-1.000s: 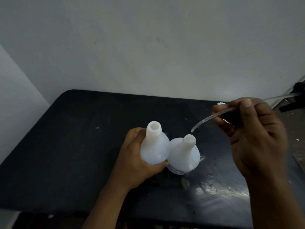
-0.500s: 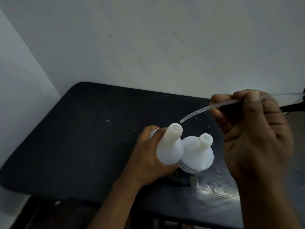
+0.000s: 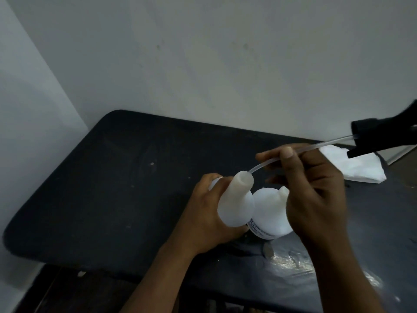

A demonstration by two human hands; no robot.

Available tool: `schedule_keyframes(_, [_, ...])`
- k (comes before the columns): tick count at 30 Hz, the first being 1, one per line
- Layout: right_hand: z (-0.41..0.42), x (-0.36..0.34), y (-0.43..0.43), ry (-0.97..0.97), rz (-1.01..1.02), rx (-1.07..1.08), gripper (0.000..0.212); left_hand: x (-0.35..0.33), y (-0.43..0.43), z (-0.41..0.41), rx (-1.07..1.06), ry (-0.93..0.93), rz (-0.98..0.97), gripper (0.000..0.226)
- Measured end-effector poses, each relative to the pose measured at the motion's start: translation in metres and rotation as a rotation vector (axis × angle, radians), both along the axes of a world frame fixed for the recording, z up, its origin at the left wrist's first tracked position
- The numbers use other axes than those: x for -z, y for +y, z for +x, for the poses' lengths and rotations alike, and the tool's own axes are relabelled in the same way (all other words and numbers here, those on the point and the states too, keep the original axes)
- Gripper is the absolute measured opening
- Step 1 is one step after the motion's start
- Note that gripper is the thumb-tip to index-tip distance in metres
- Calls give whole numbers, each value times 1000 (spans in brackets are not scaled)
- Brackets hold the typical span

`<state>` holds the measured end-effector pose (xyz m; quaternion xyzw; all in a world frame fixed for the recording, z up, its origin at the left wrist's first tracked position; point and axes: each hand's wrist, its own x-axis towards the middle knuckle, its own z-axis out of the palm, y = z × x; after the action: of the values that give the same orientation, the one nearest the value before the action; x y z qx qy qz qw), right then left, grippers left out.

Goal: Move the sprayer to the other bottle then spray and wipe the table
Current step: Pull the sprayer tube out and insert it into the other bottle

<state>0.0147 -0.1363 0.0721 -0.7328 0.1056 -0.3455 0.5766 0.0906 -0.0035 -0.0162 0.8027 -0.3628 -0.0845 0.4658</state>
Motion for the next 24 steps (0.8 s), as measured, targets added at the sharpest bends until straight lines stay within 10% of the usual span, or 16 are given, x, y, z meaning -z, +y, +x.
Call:
schedule_keyframes(9, [4, 9, 7, 275, -460, 6, 16, 6, 1, -1, -37, 96, -13, 78])
schedule_keyframes(24, [1, -9, 18, 404, -75, -256, 28, 6, 11, -8, -28, 118, -81, 82])
